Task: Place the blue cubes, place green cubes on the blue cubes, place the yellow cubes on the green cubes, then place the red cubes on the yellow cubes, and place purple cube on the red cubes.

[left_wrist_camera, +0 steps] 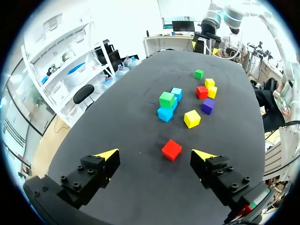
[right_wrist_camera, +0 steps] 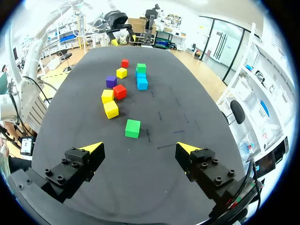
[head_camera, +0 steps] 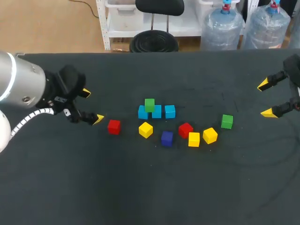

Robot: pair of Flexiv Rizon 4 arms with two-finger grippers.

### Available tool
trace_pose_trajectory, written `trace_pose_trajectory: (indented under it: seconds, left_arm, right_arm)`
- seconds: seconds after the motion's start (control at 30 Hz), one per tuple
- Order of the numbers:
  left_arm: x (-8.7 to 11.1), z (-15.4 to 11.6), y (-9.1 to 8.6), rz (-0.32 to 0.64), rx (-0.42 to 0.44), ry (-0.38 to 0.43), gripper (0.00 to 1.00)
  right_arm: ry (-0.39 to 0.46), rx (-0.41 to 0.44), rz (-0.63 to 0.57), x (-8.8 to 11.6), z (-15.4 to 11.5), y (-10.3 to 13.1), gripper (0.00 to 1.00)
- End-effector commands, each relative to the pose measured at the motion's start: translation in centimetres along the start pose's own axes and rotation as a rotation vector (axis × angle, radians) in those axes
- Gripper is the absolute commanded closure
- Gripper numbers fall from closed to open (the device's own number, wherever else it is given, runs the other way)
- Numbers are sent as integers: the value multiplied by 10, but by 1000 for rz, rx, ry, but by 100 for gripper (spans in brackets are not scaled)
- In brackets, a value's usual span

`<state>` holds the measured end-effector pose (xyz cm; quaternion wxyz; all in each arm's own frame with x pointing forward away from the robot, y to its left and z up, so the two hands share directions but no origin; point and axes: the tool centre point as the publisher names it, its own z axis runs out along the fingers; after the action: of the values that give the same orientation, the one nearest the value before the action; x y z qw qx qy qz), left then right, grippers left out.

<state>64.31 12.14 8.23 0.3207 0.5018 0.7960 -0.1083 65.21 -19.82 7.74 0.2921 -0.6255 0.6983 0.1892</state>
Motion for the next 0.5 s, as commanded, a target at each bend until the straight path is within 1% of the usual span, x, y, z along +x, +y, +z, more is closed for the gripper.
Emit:
trace_pose_trajectory:
  seconds: [0.03,0.17,0.27,0.37,0.5]
  left_arm:
    - [1,0,0,0,-1,-2,0]
    - [1,0,0,0,-1,-2,0]
    - [1,0,0,0,-1,-2,0]
    - [1,0,0,0,-1,-2,0]
    - [1,0,0,0,-1,-2,0]
  right_arm:
    - [21,37,25,2,6,1,0]
    - [59,109,106,2,8,6,0]
    - [78,162,122,0,11,13,0]
    - [76,184,136,-2,14,18,0]
    - [72,188,140,-6,19,23,0]
